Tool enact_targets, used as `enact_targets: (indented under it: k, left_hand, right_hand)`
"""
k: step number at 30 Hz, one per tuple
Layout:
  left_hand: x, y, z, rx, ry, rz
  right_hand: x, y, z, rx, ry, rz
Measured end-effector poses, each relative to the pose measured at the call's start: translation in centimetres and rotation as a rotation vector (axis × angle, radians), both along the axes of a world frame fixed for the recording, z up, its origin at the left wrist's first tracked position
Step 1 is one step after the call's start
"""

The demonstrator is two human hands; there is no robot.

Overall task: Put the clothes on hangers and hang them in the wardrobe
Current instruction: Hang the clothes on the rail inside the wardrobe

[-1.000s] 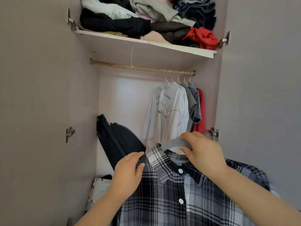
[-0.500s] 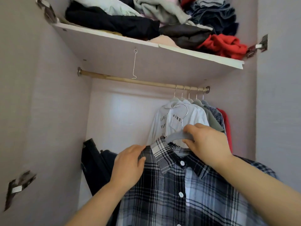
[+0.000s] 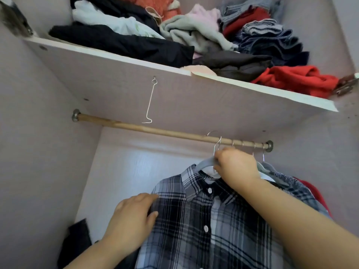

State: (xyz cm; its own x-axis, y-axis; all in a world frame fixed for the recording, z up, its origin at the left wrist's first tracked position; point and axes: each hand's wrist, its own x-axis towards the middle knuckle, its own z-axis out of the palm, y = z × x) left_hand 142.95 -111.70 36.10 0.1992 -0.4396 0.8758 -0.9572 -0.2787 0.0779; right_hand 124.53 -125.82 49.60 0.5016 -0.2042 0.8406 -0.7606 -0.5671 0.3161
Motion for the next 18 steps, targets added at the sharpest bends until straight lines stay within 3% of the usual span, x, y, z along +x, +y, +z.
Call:
enact_targets:
  k: [18]
  left_hand:
    - [5.8,-9.7,4.8,-0.037,-0.084,0.136]
  right_hand:
    - [8.8,-11.5,6.2,0.052,-0.09,-0.012]
